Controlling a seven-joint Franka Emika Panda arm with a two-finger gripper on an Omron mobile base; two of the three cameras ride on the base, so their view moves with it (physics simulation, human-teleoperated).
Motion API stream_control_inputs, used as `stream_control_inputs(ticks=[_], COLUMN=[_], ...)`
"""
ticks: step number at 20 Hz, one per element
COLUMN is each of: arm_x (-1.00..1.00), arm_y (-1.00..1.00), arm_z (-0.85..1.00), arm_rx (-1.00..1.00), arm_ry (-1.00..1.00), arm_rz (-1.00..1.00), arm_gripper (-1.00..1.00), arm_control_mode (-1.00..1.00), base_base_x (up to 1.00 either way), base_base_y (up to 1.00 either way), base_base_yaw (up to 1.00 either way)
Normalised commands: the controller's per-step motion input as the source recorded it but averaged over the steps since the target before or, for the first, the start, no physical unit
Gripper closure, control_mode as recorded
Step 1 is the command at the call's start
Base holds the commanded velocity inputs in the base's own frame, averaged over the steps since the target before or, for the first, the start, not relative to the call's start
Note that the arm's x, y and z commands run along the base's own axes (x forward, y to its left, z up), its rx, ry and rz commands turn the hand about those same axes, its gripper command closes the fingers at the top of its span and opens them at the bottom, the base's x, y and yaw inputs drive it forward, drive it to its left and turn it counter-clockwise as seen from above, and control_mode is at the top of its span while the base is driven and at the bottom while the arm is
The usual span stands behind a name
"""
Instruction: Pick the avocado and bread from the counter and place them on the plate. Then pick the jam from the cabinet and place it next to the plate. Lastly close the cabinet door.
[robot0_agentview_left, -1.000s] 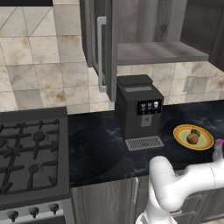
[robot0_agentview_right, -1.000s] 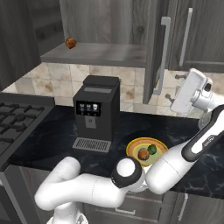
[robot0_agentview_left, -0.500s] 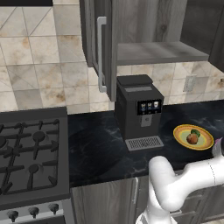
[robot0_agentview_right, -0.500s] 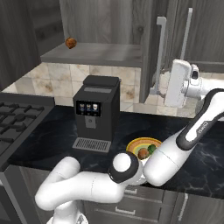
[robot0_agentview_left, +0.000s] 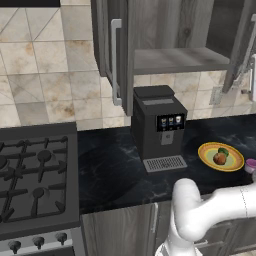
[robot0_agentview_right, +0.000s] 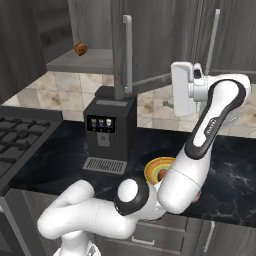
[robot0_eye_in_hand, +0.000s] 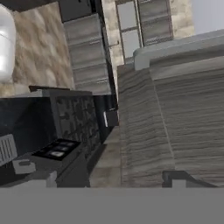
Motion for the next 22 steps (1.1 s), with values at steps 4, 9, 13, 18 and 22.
stream_control_inputs(ticks=[4, 9, 13, 18, 22], arm_x=[-0.01, 0.03, 0.28, 0.77, 1.00], arm_y=[1.00, 1.00, 1.00, 1.00, 1.00], arm_z=[0.00, 0.00, -0.05, -0.22, -0.26], arm_rx=[-0.01, -0.02, -0.06, -0.13, -0.14], arm_ry=[-0.02, -0.02, -0.05, -0.04, 0.00], arm_rz=[-0.45, -0.50, -0.52, -0.52, -0.50], arm_gripper=[-1.00, -1.00, -1.00, -1.00, -1.00], arm_control_mode=[-1.00, -1.00, -1.00, -1.00, -1.00], base_base_x=[0.00, 0.00, 0.00, 0.00, 0.00], base_base_y=[0.00, 0.00, 0.00, 0.00, 0.00], base_base_yaw=[0.00, 0.00, 0.00, 0.00, 0.00])
